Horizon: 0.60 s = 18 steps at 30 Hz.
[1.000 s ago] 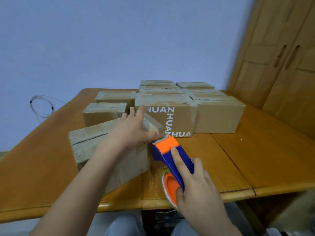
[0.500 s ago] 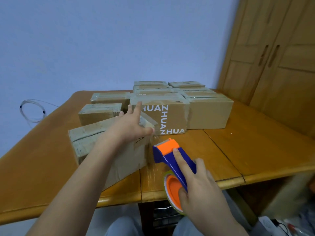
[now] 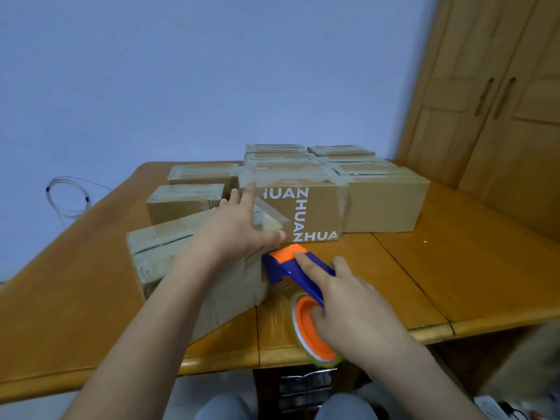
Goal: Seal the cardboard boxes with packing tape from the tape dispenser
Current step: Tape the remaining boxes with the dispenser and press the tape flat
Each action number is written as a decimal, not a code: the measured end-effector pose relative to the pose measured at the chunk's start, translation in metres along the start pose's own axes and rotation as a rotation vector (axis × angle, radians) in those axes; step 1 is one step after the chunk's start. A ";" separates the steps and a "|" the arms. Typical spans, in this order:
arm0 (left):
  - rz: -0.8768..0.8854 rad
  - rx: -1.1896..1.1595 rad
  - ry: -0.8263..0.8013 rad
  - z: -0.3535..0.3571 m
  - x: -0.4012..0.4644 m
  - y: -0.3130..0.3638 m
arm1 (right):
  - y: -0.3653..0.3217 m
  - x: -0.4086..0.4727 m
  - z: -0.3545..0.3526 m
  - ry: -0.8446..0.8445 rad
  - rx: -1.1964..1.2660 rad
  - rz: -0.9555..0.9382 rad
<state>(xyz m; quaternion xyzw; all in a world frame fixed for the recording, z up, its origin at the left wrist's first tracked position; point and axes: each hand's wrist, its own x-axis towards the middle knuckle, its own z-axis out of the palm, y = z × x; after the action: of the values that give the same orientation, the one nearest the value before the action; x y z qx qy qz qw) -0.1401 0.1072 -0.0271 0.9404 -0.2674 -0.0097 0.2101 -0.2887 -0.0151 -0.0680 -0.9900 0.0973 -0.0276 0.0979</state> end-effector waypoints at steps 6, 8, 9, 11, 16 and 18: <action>-0.013 0.091 -0.006 0.004 0.003 0.004 | 0.000 0.020 -0.039 -0.084 -0.073 -0.060; -0.017 0.109 0.005 0.005 0.004 0.005 | -0.004 0.027 -0.055 -0.135 -0.096 -0.073; -0.018 0.110 0.008 0.006 0.004 0.005 | -0.006 0.032 -0.062 -0.164 -0.113 -0.079; -0.018 0.111 0.014 0.007 0.006 0.005 | -0.009 0.043 -0.075 -0.229 -0.144 -0.089; -0.024 0.123 0.025 0.008 0.010 0.003 | -0.017 0.066 -0.097 -0.348 -0.260 -0.127; -0.020 0.126 0.024 0.008 0.011 0.003 | -0.019 0.073 -0.102 -0.385 -0.301 -0.141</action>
<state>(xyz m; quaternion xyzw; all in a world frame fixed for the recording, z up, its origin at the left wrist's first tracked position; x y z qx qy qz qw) -0.1328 0.0964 -0.0323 0.9544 -0.2556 0.0164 0.1536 -0.2211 -0.0303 0.0383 -0.9848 0.0104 0.1695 -0.0362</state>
